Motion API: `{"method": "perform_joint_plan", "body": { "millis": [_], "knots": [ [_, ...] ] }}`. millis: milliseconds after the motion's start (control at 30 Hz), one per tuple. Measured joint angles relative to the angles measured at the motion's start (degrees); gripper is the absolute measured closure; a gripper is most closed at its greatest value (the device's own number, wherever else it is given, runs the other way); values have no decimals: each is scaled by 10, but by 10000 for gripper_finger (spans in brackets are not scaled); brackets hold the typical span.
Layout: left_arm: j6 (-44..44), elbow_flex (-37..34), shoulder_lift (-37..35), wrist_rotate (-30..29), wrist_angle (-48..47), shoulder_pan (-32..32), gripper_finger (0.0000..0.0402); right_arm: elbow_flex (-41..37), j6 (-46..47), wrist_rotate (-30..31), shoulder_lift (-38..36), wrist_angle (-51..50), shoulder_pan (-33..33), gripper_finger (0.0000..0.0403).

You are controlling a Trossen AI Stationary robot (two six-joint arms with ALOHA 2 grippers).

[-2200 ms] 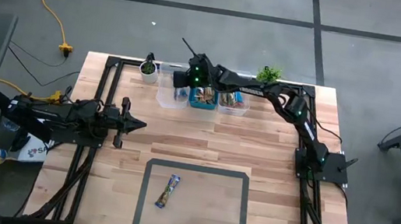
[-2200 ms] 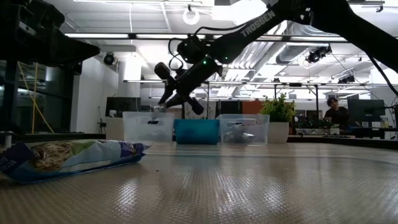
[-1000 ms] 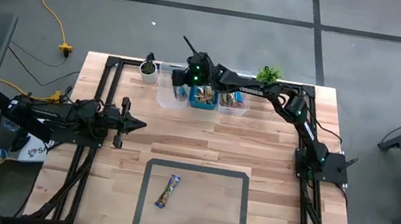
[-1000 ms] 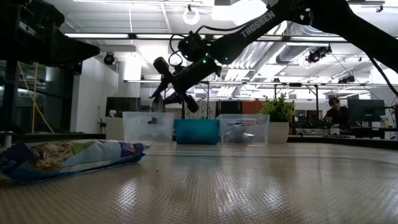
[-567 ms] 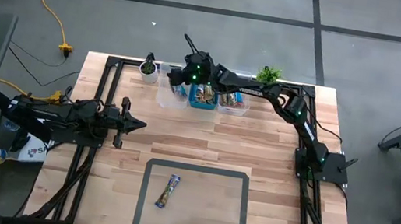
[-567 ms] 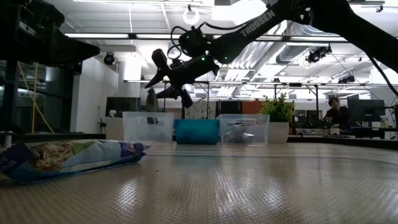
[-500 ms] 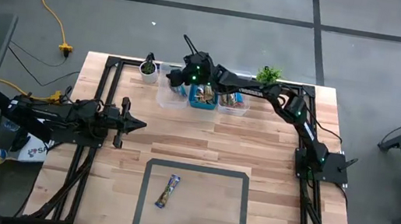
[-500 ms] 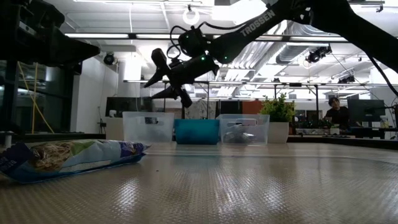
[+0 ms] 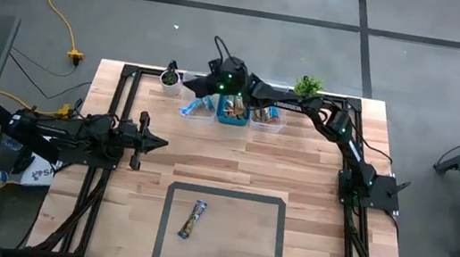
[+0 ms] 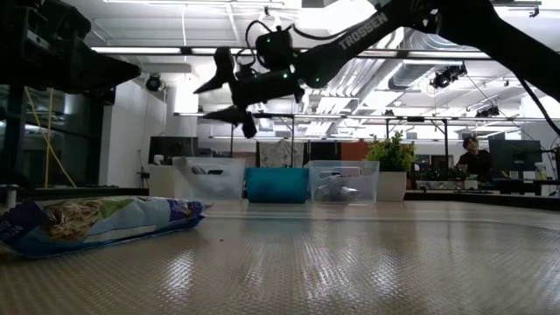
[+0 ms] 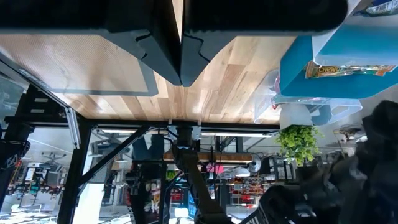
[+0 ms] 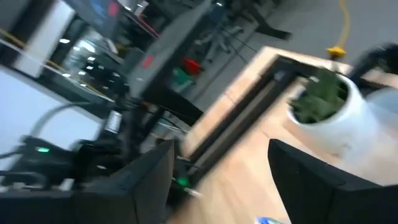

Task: Pick and place Granola Bars by type
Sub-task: Put the blue granola bar into the left transparent bin

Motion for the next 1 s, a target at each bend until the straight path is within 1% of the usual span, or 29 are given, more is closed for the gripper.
{"method": "perform_joint_plan", "body": {
  "millis": [267, 500, 800, 1000],
  "knots": [
    [0, 0, 0, 0, 0, 0, 401, 0, 2, -43, -38, 62, 5, 158],
    [0, 0, 0, 0, 0, 0, 401, 0, -12, -49, -92, 52, 25, 158],
    [0, 0, 0, 0, 0, 0, 401, 0, -40, -37, -172, 13, 79, 158],
    [0, 0, 0, 0, 0, 0, 401, 0, -46, 3, -207, -16, 132, 159]
  ]
}}
